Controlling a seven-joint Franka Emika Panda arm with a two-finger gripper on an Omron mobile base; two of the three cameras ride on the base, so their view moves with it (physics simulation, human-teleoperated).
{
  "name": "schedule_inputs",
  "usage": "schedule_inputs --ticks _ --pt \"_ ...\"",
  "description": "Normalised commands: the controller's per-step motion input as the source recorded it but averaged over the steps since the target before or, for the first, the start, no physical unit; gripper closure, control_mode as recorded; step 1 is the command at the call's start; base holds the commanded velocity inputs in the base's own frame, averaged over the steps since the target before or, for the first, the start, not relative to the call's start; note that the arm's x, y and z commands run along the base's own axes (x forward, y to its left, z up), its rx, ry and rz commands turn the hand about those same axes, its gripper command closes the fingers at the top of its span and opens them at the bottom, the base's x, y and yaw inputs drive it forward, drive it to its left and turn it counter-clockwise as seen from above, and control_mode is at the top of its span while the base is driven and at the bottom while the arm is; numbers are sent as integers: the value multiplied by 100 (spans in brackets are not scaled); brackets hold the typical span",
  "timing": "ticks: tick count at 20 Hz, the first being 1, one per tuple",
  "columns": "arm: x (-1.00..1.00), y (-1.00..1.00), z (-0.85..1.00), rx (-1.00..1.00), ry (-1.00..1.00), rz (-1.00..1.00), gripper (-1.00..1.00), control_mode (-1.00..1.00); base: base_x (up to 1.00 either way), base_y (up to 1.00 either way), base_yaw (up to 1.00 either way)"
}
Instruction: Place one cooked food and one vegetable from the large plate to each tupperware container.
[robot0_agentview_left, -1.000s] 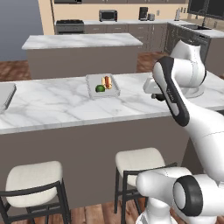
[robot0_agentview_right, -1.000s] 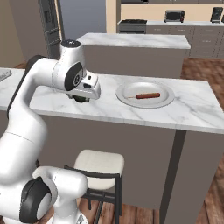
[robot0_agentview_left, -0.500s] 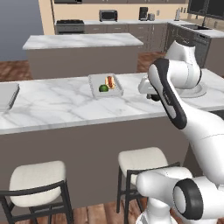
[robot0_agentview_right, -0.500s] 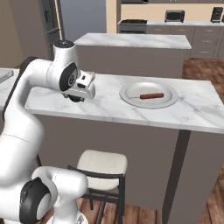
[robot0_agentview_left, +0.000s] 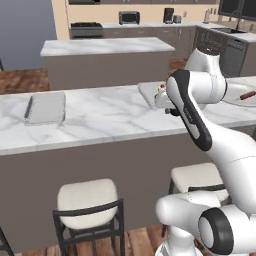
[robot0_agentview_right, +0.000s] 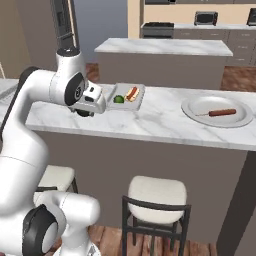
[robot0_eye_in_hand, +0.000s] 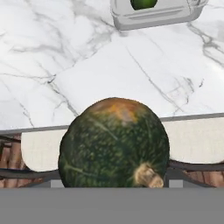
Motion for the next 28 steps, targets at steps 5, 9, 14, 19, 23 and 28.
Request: schedule_inputs --ticks 5,9,14,19,23,28 --pt "0 0 0 0 0 0 100 100 0 80 -3" --pt "0 0 0 0 0 0 100 100 0 71 -1" --pt "0 0 0 0 0 0 100 100 3 72 0" --pt "0 0 0 0 0 0 100 100 13 66 0" --pt "0 0 0 0 0 0 100 100 29 56 0" --pt "0 0 0 0 0 0 100 100 38 22 0"
